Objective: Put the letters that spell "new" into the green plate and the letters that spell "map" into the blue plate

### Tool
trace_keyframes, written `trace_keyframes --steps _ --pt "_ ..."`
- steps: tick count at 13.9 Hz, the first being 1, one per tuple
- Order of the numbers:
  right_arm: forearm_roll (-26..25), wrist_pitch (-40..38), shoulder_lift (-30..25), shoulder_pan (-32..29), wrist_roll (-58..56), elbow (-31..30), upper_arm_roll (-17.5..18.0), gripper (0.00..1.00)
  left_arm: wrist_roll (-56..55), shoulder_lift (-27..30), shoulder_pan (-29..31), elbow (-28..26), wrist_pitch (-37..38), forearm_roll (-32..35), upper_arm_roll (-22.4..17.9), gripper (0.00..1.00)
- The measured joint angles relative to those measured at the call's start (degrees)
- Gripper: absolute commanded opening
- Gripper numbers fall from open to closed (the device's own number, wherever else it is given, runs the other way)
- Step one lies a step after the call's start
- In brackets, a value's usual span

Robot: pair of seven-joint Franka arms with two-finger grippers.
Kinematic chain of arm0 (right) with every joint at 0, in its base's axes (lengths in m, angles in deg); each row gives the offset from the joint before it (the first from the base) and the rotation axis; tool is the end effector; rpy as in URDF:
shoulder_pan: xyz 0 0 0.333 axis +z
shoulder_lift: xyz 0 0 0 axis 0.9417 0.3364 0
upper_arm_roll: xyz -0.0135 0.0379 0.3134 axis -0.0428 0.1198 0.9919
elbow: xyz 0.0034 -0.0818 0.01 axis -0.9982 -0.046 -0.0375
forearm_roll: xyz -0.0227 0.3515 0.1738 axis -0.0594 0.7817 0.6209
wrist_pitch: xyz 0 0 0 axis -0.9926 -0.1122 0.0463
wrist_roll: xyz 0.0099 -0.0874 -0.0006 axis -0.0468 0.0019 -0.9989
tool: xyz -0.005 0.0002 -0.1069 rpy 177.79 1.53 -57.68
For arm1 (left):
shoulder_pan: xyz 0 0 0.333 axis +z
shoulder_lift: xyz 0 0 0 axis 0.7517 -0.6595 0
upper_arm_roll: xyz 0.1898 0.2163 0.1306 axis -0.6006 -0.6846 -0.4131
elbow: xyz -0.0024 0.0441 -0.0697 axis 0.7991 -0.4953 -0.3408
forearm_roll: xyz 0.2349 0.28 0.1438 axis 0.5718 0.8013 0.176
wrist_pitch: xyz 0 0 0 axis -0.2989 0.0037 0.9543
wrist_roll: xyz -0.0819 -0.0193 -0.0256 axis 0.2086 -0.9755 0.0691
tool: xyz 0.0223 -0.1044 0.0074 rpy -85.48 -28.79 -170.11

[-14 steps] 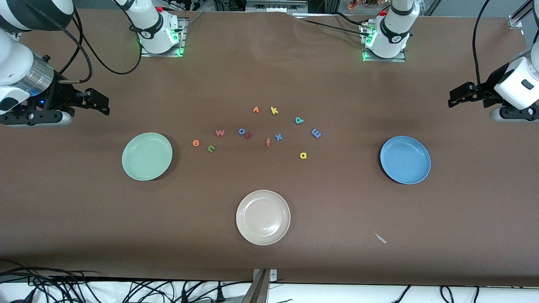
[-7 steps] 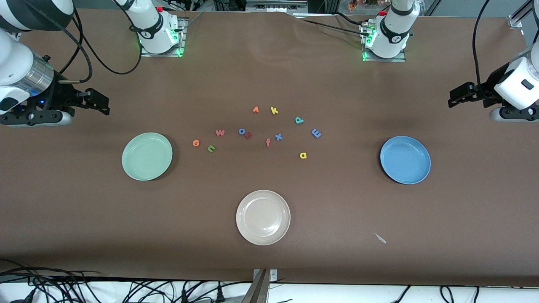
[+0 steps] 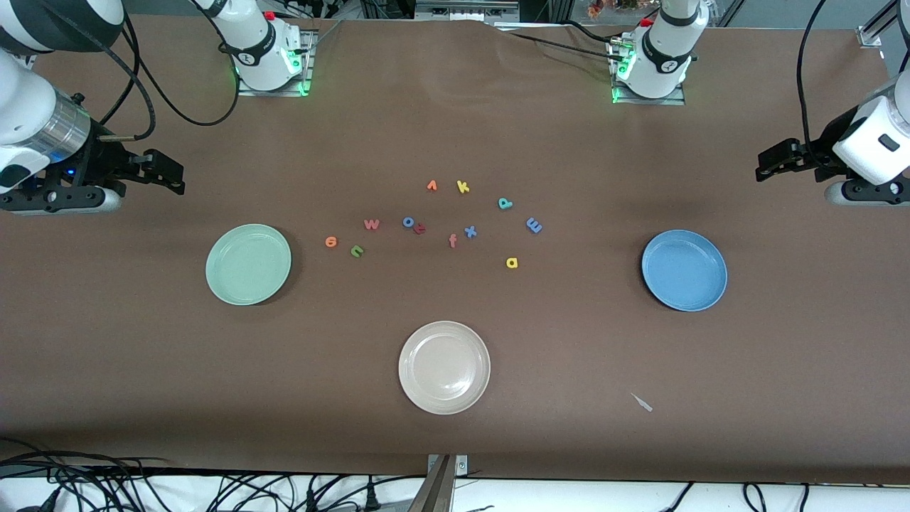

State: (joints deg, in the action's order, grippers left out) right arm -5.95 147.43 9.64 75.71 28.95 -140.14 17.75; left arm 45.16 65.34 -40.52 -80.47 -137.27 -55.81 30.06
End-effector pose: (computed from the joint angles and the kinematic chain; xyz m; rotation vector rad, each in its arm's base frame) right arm 0.5672 0.0596 0.5639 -3.1397 -0.0796 0.0667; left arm 0.5463 0.0008 0.5721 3.1286 0.0216 -0.2236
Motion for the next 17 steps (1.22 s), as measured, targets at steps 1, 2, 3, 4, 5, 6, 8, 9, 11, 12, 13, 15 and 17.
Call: trace_keyframes --steps 1,2,3,4,5,6,8,9,11,12,13,15,17 --pt "0.0 0.0 0.0 0.0 0.0 0.0 0.0 1.0 0.0 0.0 0.0 0.0 0.0 0.0 0.05 1.0" --pt "0.0 0.02 -0.01 0.0 0.0 0.0 0.0 1.0 0.0 0.0 0.0 0.0 0.01 0.0 0.08 1.0" --pt "0.0 0.03 -0.02 0.0 0.0 0.02 0.0 1.0 0.0 0.0 0.0 0.0 0.01 0.0 0.12 1.0" --pt "0.0 0.03 -0.04 0.0 0.01 0.04 0.0 1.0 0.0 0.0 0.0 0.0 0.01 0.0 0.14 1.0" --pt "-0.01 0.03 -0.05 0.0 0.01 0.07 0.0 1.0 0.0 0.0 0.0 0.0 0.01 0.0 0.15 1.0" --pt "-0.01 0.05 -0.06 0.0 0.01 0.19 0.0 1.0 0.0 0.0 0.0 0.0 0.02 0.0 0.16 1.0" --pt "-0.01 0.12 -0.1 0.0 0.01 0.5 0.0 1.0 0.0 0.0 0.0 0.0 0.02 0.0 0.16 1.0" --pt "-0.01 0.14 -0.13 0.0 0.01 0.53 0.01 1.0 0.0 0.0 0.0 0.0 0.02 0.0 0.16 1.0" --pt "-0.01 0.1 -0.16 0.0 0.0 0.53 -0.01 1.0 0.0 0.0 0.0 0.0 0.02 0.0 0.16 1.0" --pt "-0.01 0.02 -0.17 -0.01 0.0 0.53 -0.06 1.0 0.0 0.0 0.0 0.0 0.02 0.0 0.16 1.0" --pt "-0.03 -0.12 -0.23 -0.01 0.0 0.54 -0.13 1.0 0.0 0.0 0.0 0.0 0.02 0.0 0.16 1.0" --pt "-0.07 -0.25 -0.42 -0.03 0.0 0.75 -0.21 1.0 0.0 0.0 0.0 0.0 0.02 0.0 0.16 1.0" --pt "-0.08 -0.41 -0.47 -0.04 0.0 1.36 -0.48 1.0 0.0 0.0 0.0 0.0 0.02 0.0 0.16 1.0"
